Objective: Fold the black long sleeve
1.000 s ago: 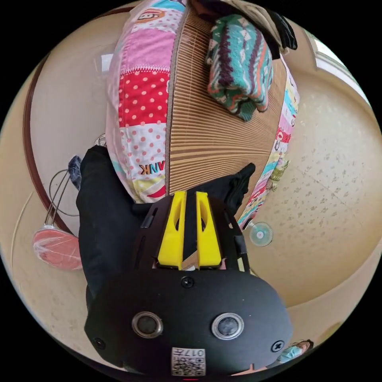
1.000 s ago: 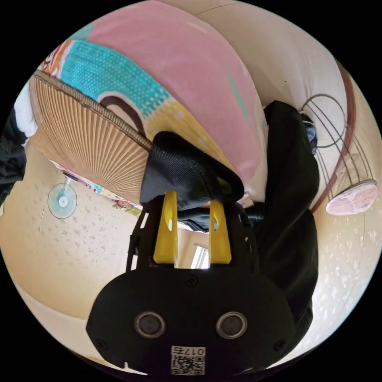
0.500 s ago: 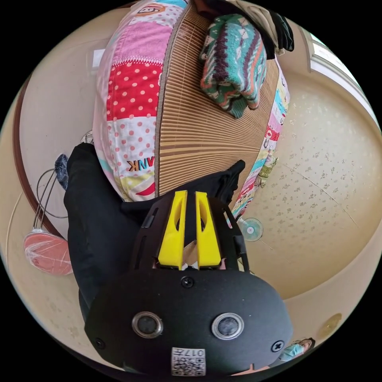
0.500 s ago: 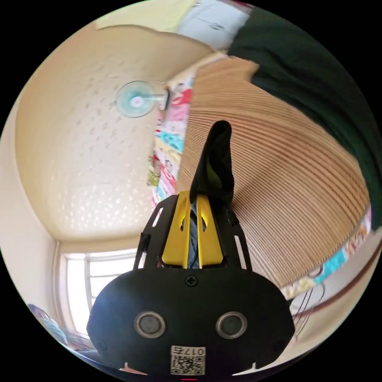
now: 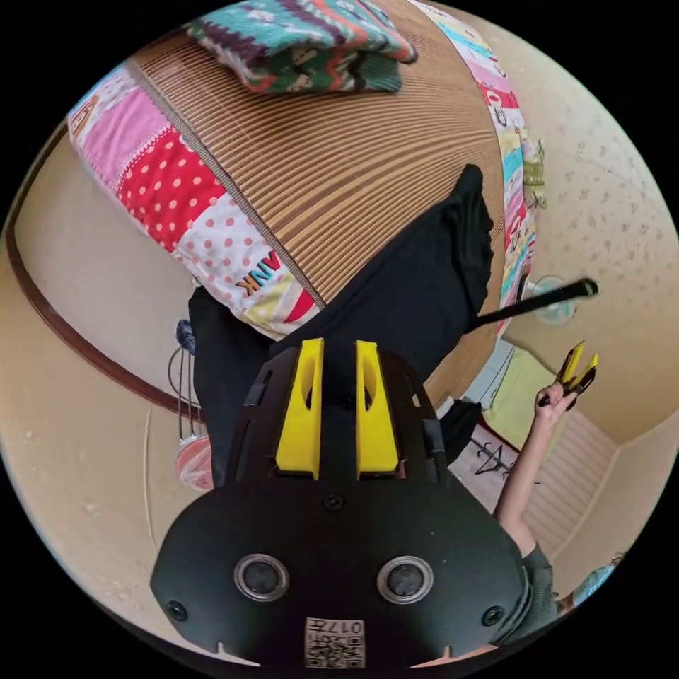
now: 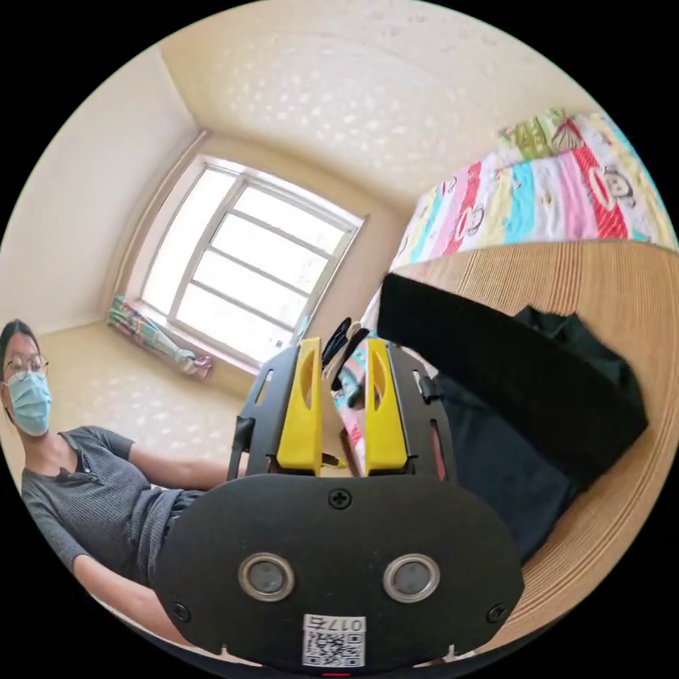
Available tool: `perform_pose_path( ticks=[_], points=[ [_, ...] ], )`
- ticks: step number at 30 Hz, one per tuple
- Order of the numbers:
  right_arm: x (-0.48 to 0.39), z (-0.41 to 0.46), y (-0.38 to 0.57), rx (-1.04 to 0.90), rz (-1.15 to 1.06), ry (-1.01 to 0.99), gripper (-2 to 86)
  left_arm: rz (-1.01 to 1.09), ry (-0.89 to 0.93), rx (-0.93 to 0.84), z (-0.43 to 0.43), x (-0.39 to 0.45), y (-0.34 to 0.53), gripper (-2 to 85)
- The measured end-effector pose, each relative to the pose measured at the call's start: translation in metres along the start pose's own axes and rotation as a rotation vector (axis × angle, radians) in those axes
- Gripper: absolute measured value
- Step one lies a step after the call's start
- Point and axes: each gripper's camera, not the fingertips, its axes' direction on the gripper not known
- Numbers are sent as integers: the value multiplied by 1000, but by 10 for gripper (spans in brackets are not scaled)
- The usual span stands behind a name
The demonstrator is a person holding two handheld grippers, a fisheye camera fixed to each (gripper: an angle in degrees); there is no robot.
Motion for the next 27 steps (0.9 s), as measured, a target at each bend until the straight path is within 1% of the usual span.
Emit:
perform_pose_path(
  ticks=[2, 4, 6, 7, 8, 9, 11, 13, 16, 18, 19, 21, 23, 25, 27],
  points=[
    [27, 20, 39, -3, 90, 7, 38, 78, -120, -62, 0, 11, -8, 85],
    [58, 29, 84, -43, 198, 44, 38, 142, -210, -99, 0, 18, -13, 92],
    [102, 30, 153, -141, 369, 136, 43, 210, -305, -148, 2, 23, -19, 101],
    [112, 30, 170, -170, 407, 160, 45, 258, -374, -185, 6, 26, -23, 109],
    [129, 28, 205, -238, 479, 206, 52, 306, -435, -226, 11, 28, -26, 113],
    [144, 26, 238, -313, 555, 251, 61, 331, -459, -252, 15, 29, -28, 115],
    [159, 22, 286, -404, 658, 313, 79, 414, -544, -385, 35, 26, -37, 125],
    [168, 17, 327, -471, 738, 334, 90, 467, -598, -453, 45, 22, -44, 132],
    [176, 9, 378, -566, 837, 389, 108, 511, -628, -518, 53, 15, -62, 130],
    [185, 2, 407, -637, 927, 460, 129, 509, -618, -532, 50, 11, -78, 111],
    [189, 2, 413, -660, 951, 477, 135, 502, -613, -536, 46, 9, -90, 86],
    [201, 3, 430, -723, 988, 506, 152, 471, -581, -564, 38, 3, -109, 70],
    [211, 8, 434, -749, 993, 516, 157, 411, -509, -647, 28, -9, -128, 58],
    [223, 12, 434, -769, 1005, 556, 156, 412, -444, -686, 14, -14, -136, 47],
    [241, 20, 430, -800, 1010, 571, 137, 437, -414, -741, 0, -16, -142, 44]
  ],
)
